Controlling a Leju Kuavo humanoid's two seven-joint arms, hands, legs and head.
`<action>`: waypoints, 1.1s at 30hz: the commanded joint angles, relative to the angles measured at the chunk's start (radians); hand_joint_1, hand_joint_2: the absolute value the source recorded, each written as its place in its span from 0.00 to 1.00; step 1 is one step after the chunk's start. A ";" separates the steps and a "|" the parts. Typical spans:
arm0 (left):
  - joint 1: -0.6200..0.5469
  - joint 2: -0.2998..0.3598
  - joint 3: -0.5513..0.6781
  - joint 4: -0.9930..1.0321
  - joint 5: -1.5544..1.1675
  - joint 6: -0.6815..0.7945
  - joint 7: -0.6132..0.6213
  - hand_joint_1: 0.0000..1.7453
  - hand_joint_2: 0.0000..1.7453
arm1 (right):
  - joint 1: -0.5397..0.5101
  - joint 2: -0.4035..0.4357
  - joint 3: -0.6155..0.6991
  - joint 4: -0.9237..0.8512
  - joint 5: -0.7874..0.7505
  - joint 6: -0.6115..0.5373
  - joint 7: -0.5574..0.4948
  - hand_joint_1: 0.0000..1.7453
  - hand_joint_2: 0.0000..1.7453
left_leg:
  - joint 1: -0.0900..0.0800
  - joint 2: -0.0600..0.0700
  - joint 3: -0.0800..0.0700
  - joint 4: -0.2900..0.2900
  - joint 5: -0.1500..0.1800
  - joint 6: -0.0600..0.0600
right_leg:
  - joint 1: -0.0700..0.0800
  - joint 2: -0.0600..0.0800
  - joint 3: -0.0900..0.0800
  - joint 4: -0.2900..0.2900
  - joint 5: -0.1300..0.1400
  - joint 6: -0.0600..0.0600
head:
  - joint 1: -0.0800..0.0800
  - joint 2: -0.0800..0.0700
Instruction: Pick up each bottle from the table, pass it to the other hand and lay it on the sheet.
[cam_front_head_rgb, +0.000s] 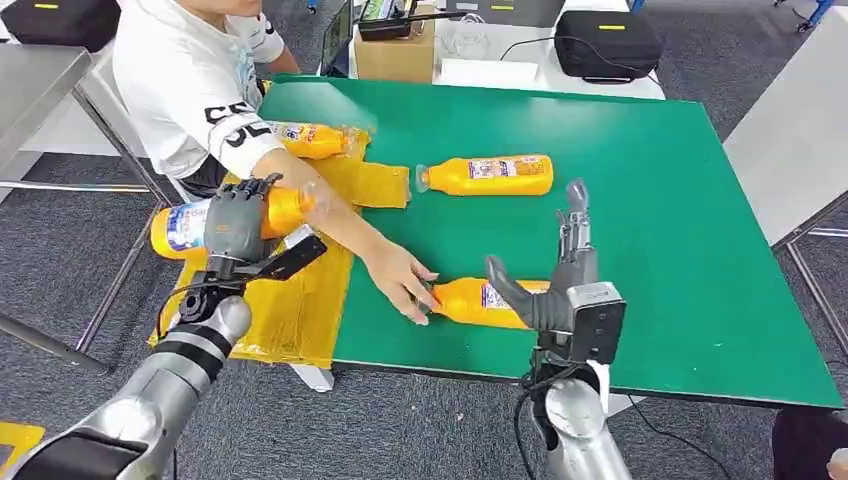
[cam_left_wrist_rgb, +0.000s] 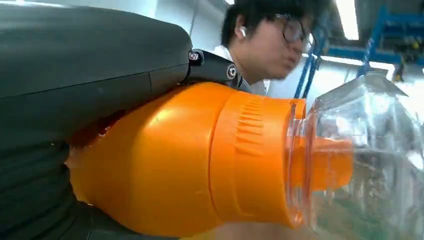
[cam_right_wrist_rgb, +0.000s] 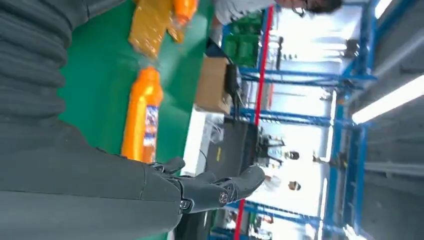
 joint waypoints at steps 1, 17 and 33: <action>-0.039 0.062 0.023 0.148 -0.016 -0.012 -0.025 1.00 1.00 | 0.016 -0.042 -0.071 -0.043 -0.024 0.021 0.017 0.00 1.00 | 0.000 0.002 0.004 0.000 -0.002 -0.001 | 0.001 0.001 0.004 -0.001 -0.001 -0.001 | 0.000 0.000; -0.068 0.122 -0.031 0.241 -0.081 -0.316 -0.052 1.00 1.00 | -0.004 -0.049 -0.090 -0.023 -0.029 0.073 0.033 0.00 1.00 | 0.001 0.003 0.005 0.000 -0.002 -0.001 | 0.001 0.001 0.005 0.000 -0.002 -0.002 | 0.000 0.000; -0.115 0.095 -0.149 0.343 -0.102 -0.461 -0.030 0.00 0.00 | -0.019 -0.066 -0.087 -0.002 -0.035 0.111 0.048 0.00 1.00 | 0.000 0.000 0.006 -0.001 -0.001 -0.001 | 0.000 0.000 0.006 0.000 -0.001 -0.001 | 0.000 0.000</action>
